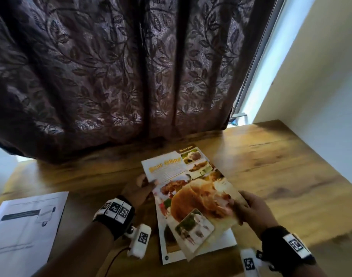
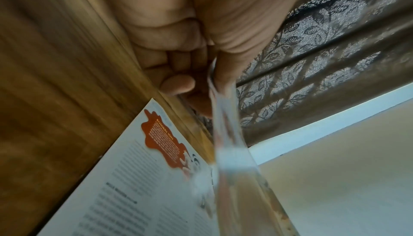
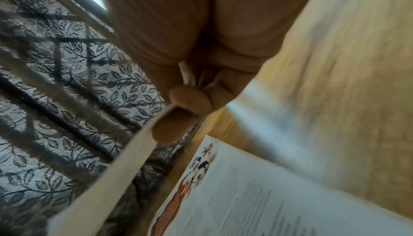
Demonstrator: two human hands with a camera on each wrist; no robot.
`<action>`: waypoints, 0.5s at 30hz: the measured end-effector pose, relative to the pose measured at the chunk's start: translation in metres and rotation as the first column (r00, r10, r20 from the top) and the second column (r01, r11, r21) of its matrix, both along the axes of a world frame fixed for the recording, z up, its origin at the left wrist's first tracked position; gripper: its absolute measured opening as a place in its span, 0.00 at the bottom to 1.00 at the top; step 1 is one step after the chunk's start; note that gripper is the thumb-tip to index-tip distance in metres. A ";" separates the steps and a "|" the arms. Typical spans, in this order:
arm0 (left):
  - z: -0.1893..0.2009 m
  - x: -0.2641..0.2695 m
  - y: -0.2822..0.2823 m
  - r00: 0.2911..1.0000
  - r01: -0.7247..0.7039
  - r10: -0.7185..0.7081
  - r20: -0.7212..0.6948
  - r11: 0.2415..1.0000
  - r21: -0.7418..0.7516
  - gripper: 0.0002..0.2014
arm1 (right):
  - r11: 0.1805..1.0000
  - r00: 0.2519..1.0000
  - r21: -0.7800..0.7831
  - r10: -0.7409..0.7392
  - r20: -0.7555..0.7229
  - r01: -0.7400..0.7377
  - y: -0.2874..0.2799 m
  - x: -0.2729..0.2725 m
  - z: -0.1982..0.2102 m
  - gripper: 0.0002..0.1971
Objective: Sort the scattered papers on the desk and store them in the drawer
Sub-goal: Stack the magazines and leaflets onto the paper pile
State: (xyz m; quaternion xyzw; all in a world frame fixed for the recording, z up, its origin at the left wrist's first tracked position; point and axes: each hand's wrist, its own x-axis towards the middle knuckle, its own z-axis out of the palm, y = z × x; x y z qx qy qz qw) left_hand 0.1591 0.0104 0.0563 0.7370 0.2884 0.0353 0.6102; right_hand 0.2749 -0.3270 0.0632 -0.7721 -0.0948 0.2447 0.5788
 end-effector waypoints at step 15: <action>-0.059 -0.017 -0.024 0.956 0.154 -0.068 -0.284 0.944 0.292 0.25 | 0.948 1.000 -0.317 -0.024 0.019 0.029 -0.003 -0.012 -0.070 0.14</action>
